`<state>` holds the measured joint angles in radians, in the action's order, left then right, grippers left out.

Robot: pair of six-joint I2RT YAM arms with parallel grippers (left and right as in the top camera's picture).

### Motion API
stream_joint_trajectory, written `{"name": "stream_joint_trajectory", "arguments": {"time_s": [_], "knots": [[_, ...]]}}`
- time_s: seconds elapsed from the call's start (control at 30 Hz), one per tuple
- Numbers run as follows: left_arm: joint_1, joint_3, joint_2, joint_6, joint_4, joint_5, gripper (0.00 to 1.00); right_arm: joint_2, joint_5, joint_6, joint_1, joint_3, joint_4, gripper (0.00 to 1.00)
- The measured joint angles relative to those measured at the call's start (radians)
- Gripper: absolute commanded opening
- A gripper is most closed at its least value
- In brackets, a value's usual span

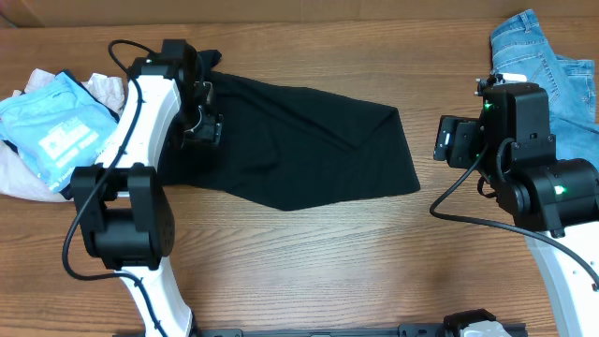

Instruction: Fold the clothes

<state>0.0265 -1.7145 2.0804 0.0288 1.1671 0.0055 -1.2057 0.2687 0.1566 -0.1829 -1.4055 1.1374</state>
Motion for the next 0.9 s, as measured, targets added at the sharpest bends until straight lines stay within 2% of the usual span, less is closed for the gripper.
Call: {"name": "stream_joint_trajectory", "arguments": {"time_s": [0.23, 0.4, 0.47, 0.53, 0.73, 0.83, 0.9], "knots": [[0.000, 0.000, 0.074, 0.027, -0.043, -0.003, 0.71, 0.000, 0.000, 0.000, 0.000, 0.000, 0.000, 0.90], [0.000, 0.000, 0.091, 0.033, -0.054, -0.003, 0.62, 0.000, 0.000, 0.000, 0.000, 0.000, 0.000, 0.90], [0.000, 0.000, 0.091, 0.034, -0.054, -0.003, 0.63, 0.000, 0.000, 0.000, 0.000, 0.000, 0.000, 0.90], [0.000, 0.000, 0.091, 0.035, -0.054, -0.003, 0.68, 0.000, 0.000, 0.000, 0.000, 0.000, 0.000, 0.90], [0.000, 0.011, 0.091, 0.035, -0.096, -0.023, 0.70, 0.000, 0.000, 0.000, 0.000, 0.000, 0.000, 0.90], [0.000, 0.033, 0.091, 0.035, -0.113, -0.026, 0.66, 0.000, 0.000, 0.000, 0.000, 0.000, 0.000, 0.90], [0.000, 0.043, 0.091, 0.034, -0.113, -0.028, 0.59, 0.000, 0.000, 0.000, 0.000, 0.000, 0.000, 0.90]]}}
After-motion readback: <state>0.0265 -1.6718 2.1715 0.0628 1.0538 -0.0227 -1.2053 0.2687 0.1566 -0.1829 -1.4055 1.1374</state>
